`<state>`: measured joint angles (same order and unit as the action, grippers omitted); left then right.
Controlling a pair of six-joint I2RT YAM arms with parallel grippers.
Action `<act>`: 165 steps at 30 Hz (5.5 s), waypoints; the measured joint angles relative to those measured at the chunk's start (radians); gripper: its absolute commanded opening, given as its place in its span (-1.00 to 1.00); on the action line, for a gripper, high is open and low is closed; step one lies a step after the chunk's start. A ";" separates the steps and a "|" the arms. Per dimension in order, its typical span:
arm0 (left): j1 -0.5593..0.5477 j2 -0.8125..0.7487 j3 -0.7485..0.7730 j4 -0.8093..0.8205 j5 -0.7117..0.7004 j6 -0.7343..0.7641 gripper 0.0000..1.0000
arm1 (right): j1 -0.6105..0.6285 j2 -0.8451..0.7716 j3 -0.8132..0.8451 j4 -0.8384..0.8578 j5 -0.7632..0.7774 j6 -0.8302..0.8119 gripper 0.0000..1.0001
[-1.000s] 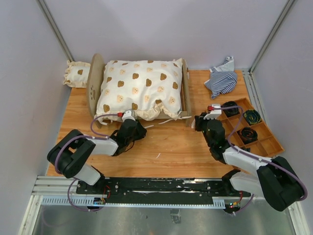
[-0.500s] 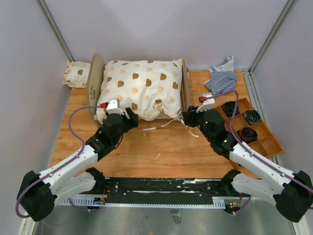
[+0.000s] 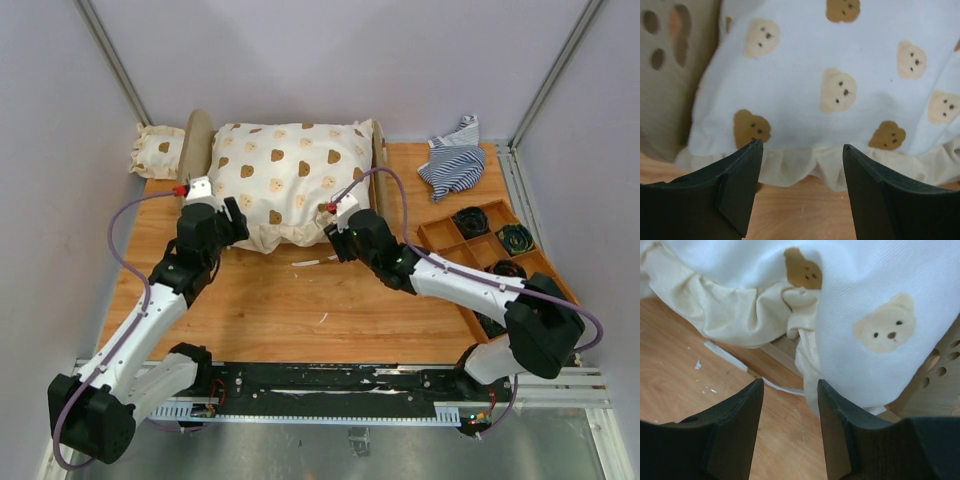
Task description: Set up the pet bed
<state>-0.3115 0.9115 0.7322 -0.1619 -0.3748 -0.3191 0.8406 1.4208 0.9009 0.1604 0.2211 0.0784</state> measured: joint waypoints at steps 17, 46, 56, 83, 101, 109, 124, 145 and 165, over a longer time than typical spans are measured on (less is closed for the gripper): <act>-0.054 0.045 -0.261 0.288 0.431 -0.215 0.49 | 0.004 -0.034 0.025 -0.110 0.047 -0.296 -0.99; -0.332 0.229 -0.157 0.374 0.098 -0.153 -1.00 | -0.195 -0.257 -0.092 -0.124 -0.200 -0.163 -0.99; -0.231 0.165 -0.132 0.174 0.231 -0.017 -0.99 | -0.265 -0.290 -0.108 -0.130 -0.237 -0.138 -0.99; -0.211 0.105 -0.243 0.274 0.443 -0.135 0.37 | -0.046 -0.100 -0.319 0.256 -0.293 -0.710 -0.05; -0.211 0.257 -0.237 0.495 0.382 -0.177 -0.91 | -0.029 0.143 -0.330 0.664 0.016 -0.893 -0.99; -0.205 0.265 -0.129 0.406 0.327 -0.122 -0.99 | -0.117 -0.256 -0.408 0.488 -0.172 -0.764 -1.00; -0.188 0.332 -0.053 0.216 0.428 -0.093 -0.63 | -0.272 -0.369 -0.461 0.220 -0.360 -0.574 -0.99; 0.058 0.028 0.264 -0.175 -0.128 0.122 0.60 | -0.274 -0.537 -0.315 0.019 -0.253 0.088 -0.04; 0.269 0.257 0.258 -0.089 -0.001 0.238 -0.75 | -0.274 -0.517 -0.267 -0.112 -0.286 0.208 -0.19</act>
<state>-0.0429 1.1690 0.9901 -0.2512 -0.3759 -0.0811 0.5667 0.9039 0.6338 0.0483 -0.0647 0.2867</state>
